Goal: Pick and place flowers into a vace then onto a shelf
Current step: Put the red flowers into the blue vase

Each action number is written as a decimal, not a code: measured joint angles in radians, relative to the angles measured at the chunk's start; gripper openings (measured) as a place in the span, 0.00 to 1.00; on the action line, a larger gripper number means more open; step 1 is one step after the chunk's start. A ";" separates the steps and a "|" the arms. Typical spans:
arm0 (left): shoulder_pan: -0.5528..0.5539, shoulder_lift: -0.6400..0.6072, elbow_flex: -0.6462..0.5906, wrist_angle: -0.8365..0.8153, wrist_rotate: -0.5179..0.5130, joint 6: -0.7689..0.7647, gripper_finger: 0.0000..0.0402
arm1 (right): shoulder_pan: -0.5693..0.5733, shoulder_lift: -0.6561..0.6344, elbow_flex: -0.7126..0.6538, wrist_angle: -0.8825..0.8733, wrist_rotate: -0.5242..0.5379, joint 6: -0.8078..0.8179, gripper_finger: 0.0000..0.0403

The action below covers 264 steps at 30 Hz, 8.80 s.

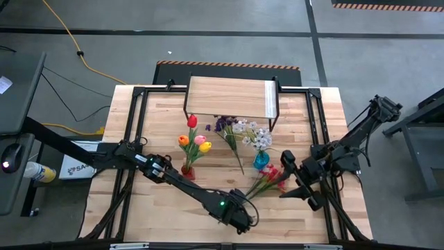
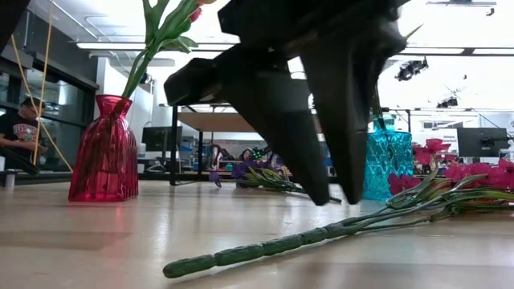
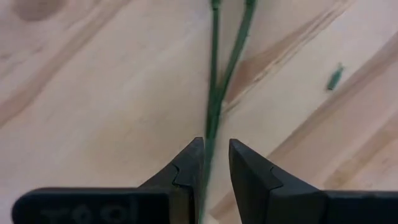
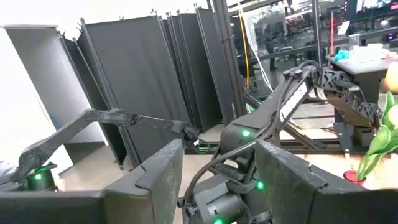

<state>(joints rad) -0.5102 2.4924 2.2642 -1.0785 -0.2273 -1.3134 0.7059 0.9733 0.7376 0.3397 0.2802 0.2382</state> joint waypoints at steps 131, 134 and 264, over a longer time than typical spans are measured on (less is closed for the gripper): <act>0.014 0.158 0.081 0.249 0.195 0.317 0.30 | -0.040 -0.001 0.000 0.066 0.006 0.050 0.48; 0.014 0.158 0.080 0.246 0.196 0.318 0.20 | -0.040 -0.001 0.000 0.059 0.015 0.049 0.48; -0.098 -0.428 0.092 0.624 -0.899 1.021 0.05 | -0.203 -0.004 0.000 0.202 -0.172 -0.037 0.48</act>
<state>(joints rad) -0.6078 2.0644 2.3562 -0.4546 -1.1264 -0.2920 0.5028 0.9690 0.7376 0.5412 0.1085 0.2012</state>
